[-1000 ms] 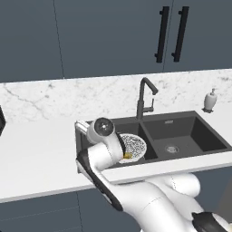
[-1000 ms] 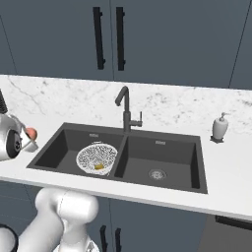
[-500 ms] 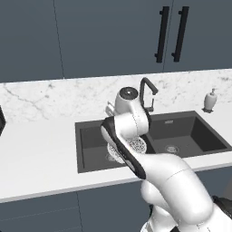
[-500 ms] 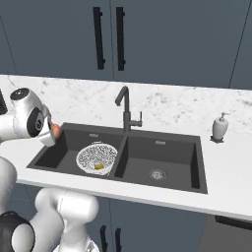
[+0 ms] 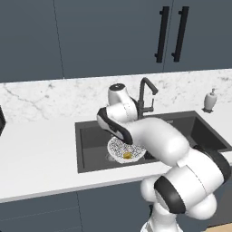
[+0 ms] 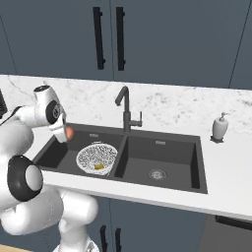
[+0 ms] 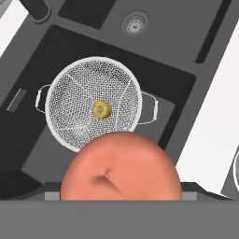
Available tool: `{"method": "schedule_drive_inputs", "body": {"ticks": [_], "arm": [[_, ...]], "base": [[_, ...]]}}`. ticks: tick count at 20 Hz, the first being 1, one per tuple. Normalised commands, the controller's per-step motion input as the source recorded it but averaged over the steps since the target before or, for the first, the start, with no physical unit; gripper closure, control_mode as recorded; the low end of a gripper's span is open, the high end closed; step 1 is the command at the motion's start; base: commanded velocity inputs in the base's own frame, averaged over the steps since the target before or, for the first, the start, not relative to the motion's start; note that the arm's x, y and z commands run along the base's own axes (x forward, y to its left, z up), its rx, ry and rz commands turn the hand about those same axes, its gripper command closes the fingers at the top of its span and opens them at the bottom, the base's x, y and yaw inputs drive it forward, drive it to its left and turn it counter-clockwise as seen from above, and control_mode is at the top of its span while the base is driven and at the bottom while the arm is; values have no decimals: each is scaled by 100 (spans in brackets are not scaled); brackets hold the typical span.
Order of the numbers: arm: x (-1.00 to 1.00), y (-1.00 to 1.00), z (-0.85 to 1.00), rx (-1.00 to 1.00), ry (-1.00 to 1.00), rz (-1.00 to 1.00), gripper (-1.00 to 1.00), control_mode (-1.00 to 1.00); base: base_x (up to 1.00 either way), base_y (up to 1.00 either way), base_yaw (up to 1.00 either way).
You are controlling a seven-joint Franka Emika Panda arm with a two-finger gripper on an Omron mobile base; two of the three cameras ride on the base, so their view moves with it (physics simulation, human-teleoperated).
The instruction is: Put the colander in the sink, put the peach, kiwi in the colander, and turn on the sink faucet and pour water over the colander.
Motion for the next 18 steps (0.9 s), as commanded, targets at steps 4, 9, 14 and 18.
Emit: {"method": "schedule_drive_inputs", "body": {"ticks": [4,9,14,18], "arm": [[64,-22,-73,-8,15,0,100,-100],[42,-23,-82,-3,0,0,100,-100],[52,-22,-73,0,0,0,100,-100],[50,-25,-69,0,1,0,100,-100]], "base": [[0,0,0],[0,0,0],[0,0,0],[0,0,0]]}}
